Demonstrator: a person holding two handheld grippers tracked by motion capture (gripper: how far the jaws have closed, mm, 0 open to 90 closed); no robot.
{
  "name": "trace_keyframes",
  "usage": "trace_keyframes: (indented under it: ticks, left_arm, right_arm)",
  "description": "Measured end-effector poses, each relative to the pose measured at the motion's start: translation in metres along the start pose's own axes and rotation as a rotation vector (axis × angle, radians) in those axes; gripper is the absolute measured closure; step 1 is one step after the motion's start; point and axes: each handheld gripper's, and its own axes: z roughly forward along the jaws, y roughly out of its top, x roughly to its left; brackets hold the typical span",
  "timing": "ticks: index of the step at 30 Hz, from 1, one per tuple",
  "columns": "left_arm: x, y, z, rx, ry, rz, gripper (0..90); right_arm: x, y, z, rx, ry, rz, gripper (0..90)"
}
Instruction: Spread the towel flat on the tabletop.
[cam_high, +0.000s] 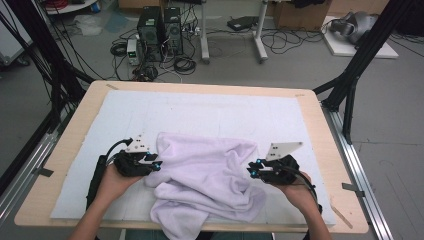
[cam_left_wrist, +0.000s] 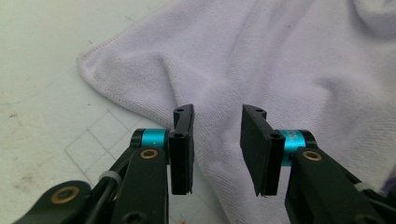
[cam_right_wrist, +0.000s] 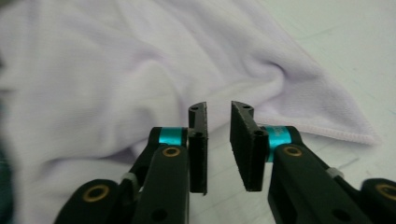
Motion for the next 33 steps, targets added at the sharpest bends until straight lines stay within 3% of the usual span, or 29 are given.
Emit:
trace_keyframes:
  ticks: [5, 6, 8, 12, 14, 19, 22, 25, 27, 30, 31, 33]
  left_arm:
    - [0.002, -0.003, 0.015, 0.076, -0.008, 0.002, 69.2]
    - [0.003, -0.003, 0.016, 0.080, -0.013, 0.001, 69.0]
    - [0.002, -0.003, 0.017, 0.078, -0.014, 0.009, 69.0]
    - [0.000, -0.003, 0.019, 0.082, -0.020, 0.017, 72.4]
    - [0.000, -0.003, 0.020, 0.080, -0.019, 0.015, 73.0]
    - [-0.001, -0.003, 0.018, 0.082, -0.010, 0.020, 72.6]
    - [-0.001, -0.002, 0.015, 0.071, -0.004, 0.027, 73.1]
    - [-0.001, -0.001, 0.011, 0.033, 0.011, 0.038, 83.2]
    - [0.000, 0.000, 0.009, 0.013, 0.013, 0.031, 84.4]
    - [0.004, 0.001, 0.010, 0.001, 0.011, 0.002, 81.4]
    - [0.006, 0.002, 0.012, 0.004, 0.022, -0.016, 75.2]
    - [0.010, 0.002, 0.017, 0.019, 0.001, -0.054, 67.2]
  right_arm:
    - [-0.018, 0.000, 0.042, 0.084, -0.007, 0.023, 74.4]
    - [-0.018, -0.001, 0.049, 0.116, -0.003, 0.026, 73.6]
    - [-0.018, -0.002, 0.056, 0.123, 0.014, 0.034, 72.7]
    - [-0.013, 0.002, 0.057, 0.085, 0.017, 0.025, 85.6]
    - [-0.012, 0.006, 0.057, 0.051, 0.033, 0.027, 87.6]
    - [-0.008, 0.013, 0.066, 0.075, 0.058, 0.016, 87.9]
    - [-0.009, 0.016, 0.059, 0.035, 0.030, 0.016, 87.7]
    - [-0.020, 0.013, 0.055, 0.041, -0.021, 0.057, 86.8]
    - [-0.025, 0.010, 0.058, 0.066, -0.054, 0.076, 83.1]
    - [-0.032, 0.006, 0.067, 0.104, -0.065, 0.113, 77.5]
    - [-0.033, 0.005, 0.070, 0.115, -0.062, 0.119, 77.2]
    - [-0.036, 0.003, 0.072, 0.104, -0.048, 0.142, 78.3]
